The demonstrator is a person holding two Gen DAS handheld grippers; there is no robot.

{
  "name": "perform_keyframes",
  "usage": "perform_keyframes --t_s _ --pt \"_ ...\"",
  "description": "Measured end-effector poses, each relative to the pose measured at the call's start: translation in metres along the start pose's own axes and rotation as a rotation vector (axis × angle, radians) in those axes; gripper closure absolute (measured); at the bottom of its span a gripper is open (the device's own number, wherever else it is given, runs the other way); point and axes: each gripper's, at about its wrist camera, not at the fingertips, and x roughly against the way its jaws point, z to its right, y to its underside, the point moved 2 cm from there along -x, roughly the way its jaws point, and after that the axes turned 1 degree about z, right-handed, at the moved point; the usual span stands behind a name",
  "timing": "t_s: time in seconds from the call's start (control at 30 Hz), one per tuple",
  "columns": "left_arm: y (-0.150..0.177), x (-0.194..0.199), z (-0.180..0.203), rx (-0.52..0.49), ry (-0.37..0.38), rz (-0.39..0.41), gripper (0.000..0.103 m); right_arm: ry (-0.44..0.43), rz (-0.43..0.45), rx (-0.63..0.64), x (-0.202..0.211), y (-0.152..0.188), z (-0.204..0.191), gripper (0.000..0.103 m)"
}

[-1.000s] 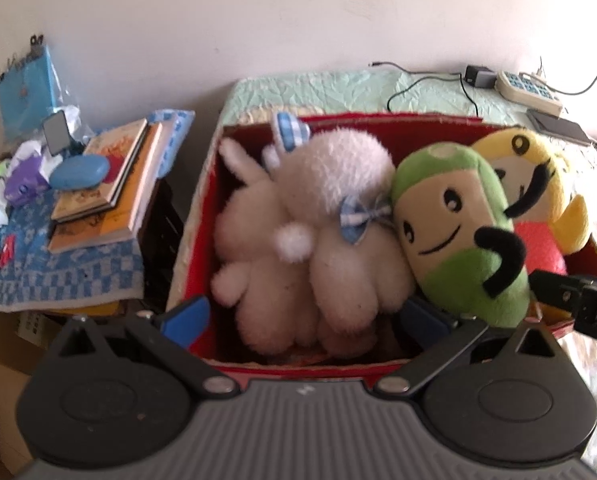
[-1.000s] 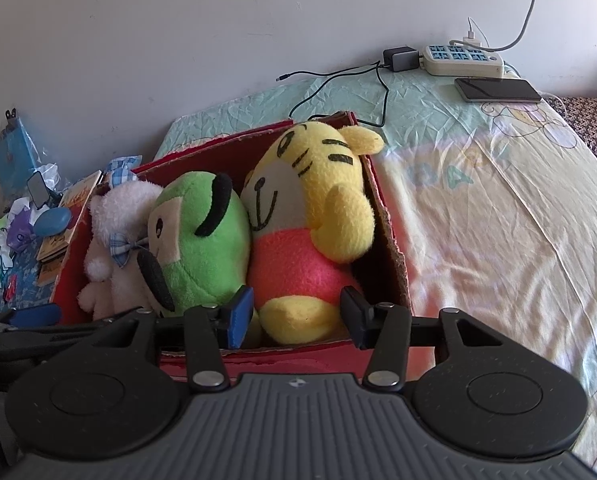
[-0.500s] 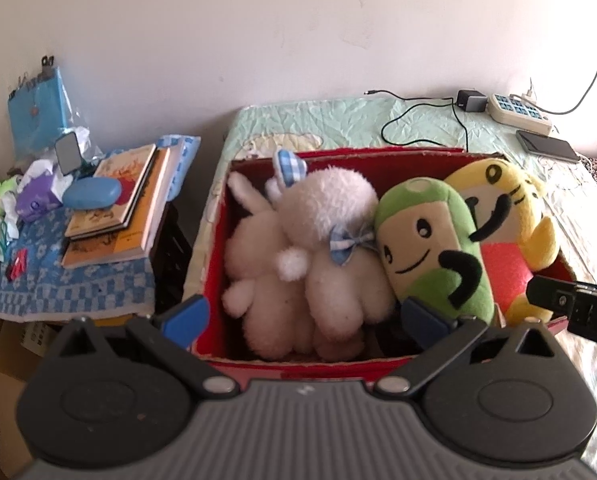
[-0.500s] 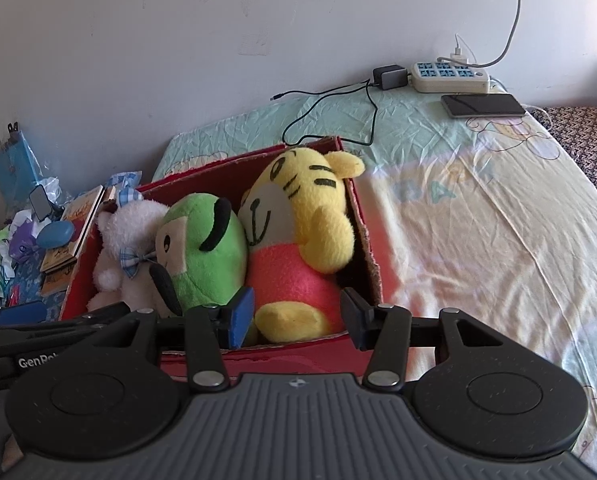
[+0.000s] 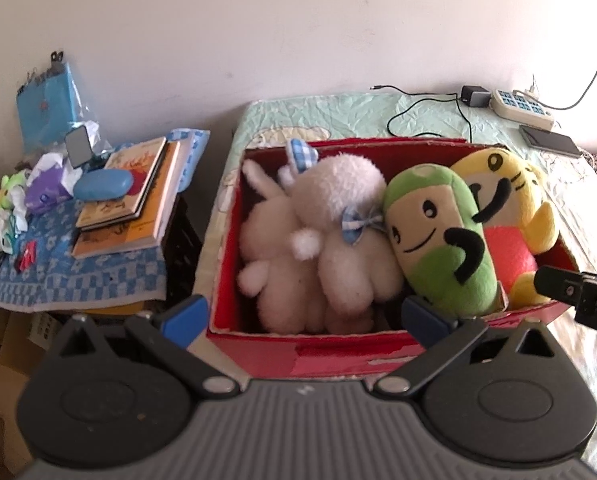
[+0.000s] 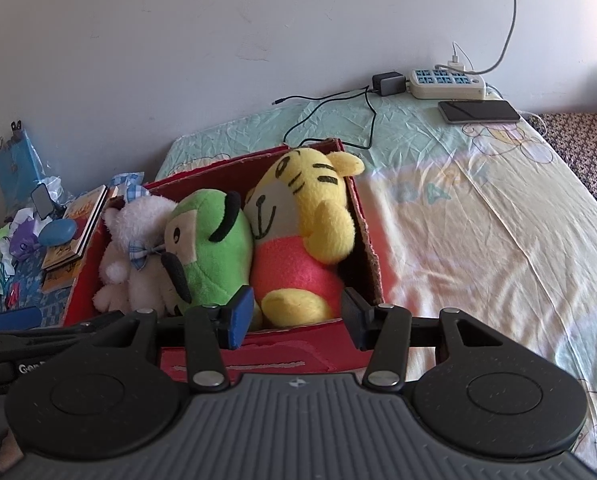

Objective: Organize objects

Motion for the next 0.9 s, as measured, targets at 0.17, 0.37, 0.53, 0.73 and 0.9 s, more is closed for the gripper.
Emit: perform_keyframes --t_s 0.17,0.37,0.53,0.73,0.9 --pt "0.003 0.004 -0.001 -0.002 -0.001 0.002 0.0 -0.006 0.002 0.006 0.002 0.001 -0.002 0.052" --pt "0.01 0.008 0.002 0.002 0.007 -0.014 0.0 -0.01 0.002 0.007 0.004 0.002 -0.003 0.052" --pt "0.019 0.007 0.005 0.001 0.015 -0.04 0.0 -0.019 -0.01 0.011 0.006 0.007 -0.004 0.052" --pt "0.024 0.002 0.008 0.007 0.02 -0.072 0.0 -0.02 -0.024 0.013 0.006 0.011 -0.003 0.052" --pt "0.031 -0.005 0.013 -0.005 0.025 -0.097 0.0 -0.016 -0.04 0.017 0.006 0.016 -0.001 0.052"
